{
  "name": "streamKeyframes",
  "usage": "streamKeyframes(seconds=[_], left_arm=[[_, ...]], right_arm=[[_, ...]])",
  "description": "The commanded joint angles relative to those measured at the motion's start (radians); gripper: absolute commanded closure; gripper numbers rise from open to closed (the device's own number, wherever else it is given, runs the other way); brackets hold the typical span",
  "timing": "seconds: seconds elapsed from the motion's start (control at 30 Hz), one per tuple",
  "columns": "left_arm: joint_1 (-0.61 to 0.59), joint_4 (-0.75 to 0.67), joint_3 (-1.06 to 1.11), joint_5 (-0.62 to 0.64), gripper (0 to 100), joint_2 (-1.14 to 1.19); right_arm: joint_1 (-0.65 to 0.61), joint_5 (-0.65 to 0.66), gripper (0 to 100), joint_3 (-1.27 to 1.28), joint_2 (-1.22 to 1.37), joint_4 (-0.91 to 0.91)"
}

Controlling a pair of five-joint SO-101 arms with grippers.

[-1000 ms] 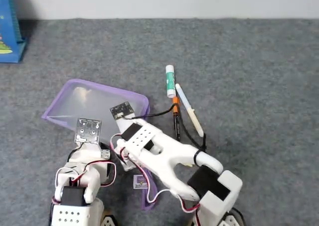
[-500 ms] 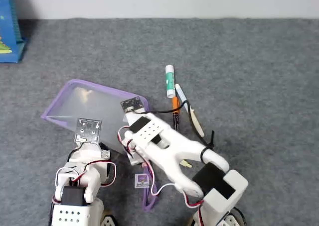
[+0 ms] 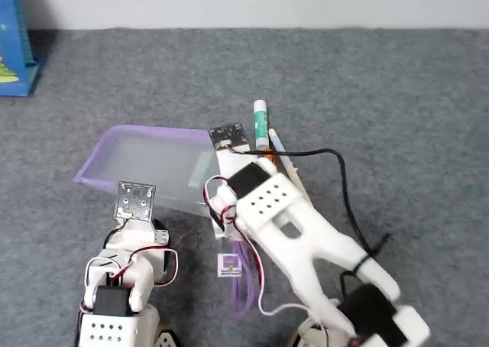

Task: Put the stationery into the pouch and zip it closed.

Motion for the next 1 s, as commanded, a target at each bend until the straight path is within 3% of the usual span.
streamKeyframes(seconds=[0.0, 0.7, 0.87, 0.97], left_arm=[[-0.008, 0.003, -0.01, -0.002, 99, -0.011], [0.009, 0.072, -0.068, -0.011, 99, -0.011], [0.0, 0.121, -0.18, -0.169, 98, -0.011], [0.003, 0.18, -0.292, -0.173, 98, -0.011]], right_arm=[[-0.053, -0.003, 99.1, -0.005, -0.113, 0.01], [-0.065, 0.155, 99.1, 0.003, -0.476, 0.01], [-0.019, 0.206, 99.1, 0.069, -0.512, -0.004], [0.005, 0.226, 99.1, 0.112, -0.55, -0.035]])
